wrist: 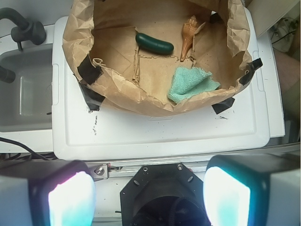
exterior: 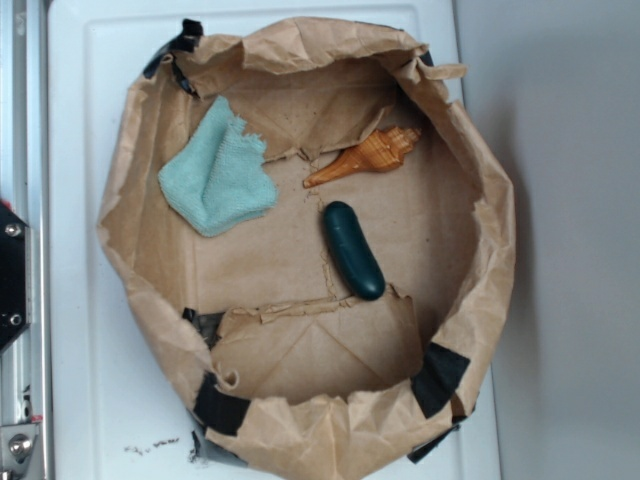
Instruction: Grab the blue cloth.
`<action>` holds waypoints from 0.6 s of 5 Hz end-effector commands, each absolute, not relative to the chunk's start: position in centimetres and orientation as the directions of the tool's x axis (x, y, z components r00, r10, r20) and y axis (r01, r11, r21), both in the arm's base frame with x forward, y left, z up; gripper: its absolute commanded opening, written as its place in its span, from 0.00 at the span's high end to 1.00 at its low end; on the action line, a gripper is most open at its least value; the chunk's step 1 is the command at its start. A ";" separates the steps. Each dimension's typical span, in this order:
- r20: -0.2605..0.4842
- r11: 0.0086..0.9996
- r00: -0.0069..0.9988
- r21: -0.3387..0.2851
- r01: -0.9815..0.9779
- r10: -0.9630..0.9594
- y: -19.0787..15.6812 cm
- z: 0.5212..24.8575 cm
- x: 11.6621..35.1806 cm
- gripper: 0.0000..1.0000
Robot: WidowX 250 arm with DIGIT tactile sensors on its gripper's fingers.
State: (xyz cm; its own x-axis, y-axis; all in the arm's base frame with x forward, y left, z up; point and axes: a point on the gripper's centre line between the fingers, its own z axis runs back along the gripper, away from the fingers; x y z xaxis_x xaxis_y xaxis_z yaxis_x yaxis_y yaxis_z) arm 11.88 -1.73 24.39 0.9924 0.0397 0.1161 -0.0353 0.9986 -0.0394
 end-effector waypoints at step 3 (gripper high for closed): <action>0.228 0.987 0.960 0.014 0.161 -0.160 -3.1 22.5 15.8 0.00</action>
State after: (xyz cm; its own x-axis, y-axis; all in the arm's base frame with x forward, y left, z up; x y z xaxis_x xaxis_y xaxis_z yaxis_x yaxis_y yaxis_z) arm 15.71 -2.78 21.94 0.9682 -0.1436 0.2049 0.1444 0.9895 0.0112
